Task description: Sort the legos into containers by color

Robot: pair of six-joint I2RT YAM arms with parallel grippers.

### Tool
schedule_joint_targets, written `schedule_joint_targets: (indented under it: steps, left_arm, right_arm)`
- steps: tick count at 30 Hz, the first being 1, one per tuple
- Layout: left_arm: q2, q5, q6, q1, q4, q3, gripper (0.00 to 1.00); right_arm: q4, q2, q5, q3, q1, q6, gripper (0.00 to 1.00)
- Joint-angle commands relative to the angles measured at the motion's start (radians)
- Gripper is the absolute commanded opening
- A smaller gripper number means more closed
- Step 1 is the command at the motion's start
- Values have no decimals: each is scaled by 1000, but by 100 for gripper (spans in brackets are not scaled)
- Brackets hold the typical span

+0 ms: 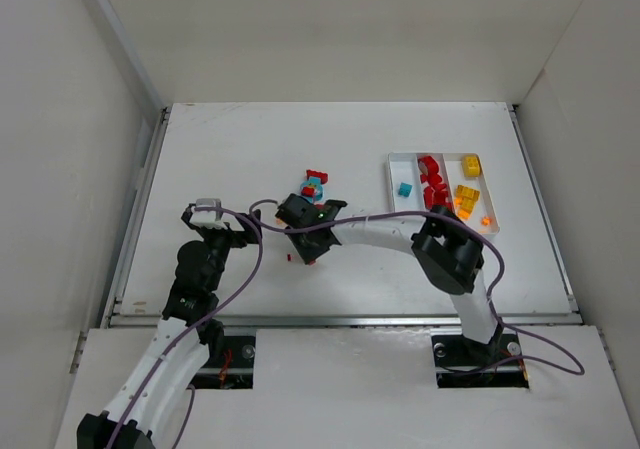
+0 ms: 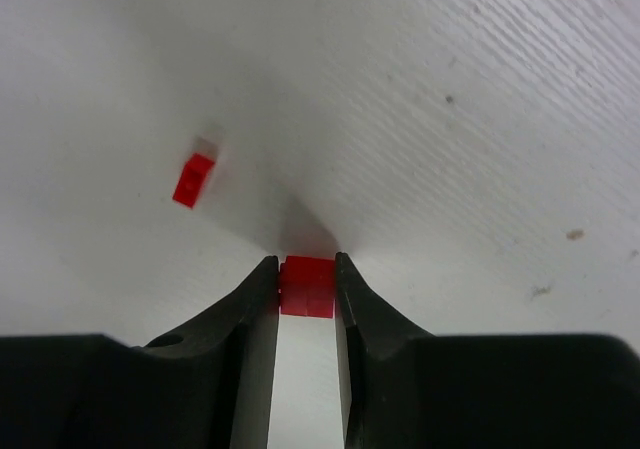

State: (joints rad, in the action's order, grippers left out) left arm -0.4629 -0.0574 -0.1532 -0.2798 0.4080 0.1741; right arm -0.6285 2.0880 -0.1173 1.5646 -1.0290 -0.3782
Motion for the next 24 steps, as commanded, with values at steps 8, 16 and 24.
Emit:
schedule_joint_targets:
  steps: [8, 16, 24]
  left_arm:
    - [3, -16, 9, 1, 40, 18, 100]
    - [3, -16, 9, 1, 40, 18, 100]
    - [3, -25, 0, 1, 40, 18, 100]
  right_arm:
    - [-16, -354, -74, -159, 238, -2, 0]
    - [24, -473, -107, -336, 763, 33, 0]
    - [64, -493, -136, -464, 848, 64, 33]
